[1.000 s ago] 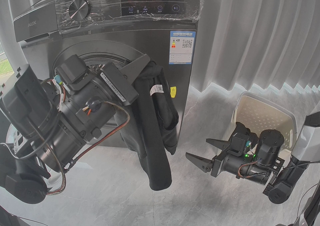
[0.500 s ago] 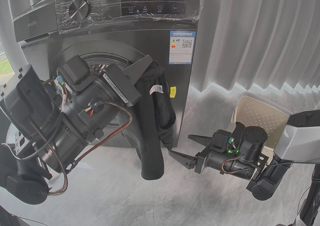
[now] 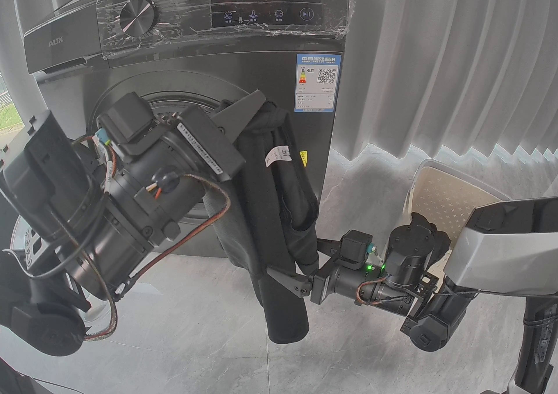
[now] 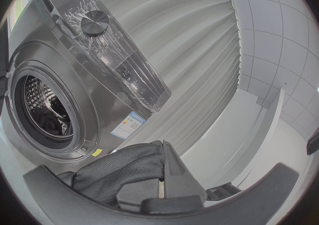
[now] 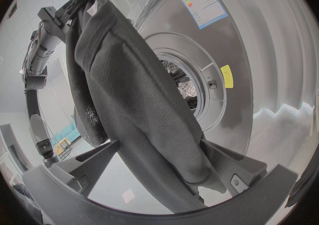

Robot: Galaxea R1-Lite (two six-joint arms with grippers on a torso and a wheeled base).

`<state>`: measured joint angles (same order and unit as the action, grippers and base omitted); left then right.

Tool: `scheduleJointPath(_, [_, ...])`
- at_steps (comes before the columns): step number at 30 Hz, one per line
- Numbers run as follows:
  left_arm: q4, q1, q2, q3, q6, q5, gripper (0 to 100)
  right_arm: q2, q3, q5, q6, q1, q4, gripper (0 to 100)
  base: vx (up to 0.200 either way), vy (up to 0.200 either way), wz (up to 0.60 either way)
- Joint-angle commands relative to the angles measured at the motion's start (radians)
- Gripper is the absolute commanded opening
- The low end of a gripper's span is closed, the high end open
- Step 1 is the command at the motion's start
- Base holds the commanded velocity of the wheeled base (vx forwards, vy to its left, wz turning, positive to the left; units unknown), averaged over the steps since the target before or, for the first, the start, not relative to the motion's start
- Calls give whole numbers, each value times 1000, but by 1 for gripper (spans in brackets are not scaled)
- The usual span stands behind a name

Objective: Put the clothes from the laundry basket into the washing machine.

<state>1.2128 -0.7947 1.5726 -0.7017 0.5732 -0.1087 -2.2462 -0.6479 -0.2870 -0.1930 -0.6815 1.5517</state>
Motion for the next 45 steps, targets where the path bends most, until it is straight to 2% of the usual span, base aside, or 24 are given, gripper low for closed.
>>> scheduleJointPath(1, [1,0,0,-2,1,0,0,-27,-12,2,-2,-15,1,100,0,0,0])
scheduleJointPath(8, [2,-12,-8,-12,1,0,0,-72,-53,5,-3,-20,1,100,0,0,0])
scheduleJointPath(12, [2,-17,-8,-15,2,0,0,-87,-107,26,-6,-21,-1,100,0,0,0])
scheduleJointPath(20, [13,-18,-2,-16,2,0,0,-98,-125,28,-6,-41,-1,100,0,0,0])
scheduleJointPath(31, [33,-31,-3,-18,2,1,0,-144,-202,31,-8,-53,-1,100,0,0,0])
scheduleJointPath(36, [39,-46,-11,-21,4,1,0,-144,-222,74,-19,-52,-1,100,0,0,0])
scheduleJointPath(37, [40,-46,-9,-21,4,1,0,-144,-222,74,-22,-52,-1,0,0,0,0])
scheduleJointPath(41, [42,-37,-5,-21,4,1,0,-138,-210,74,-26,-53,1,0,0,0,0])
scheduleJointPath(45, [42,-29,-2,-19,4,1,0,-93,-118,74,-19,-62,2,0,0,0,0])
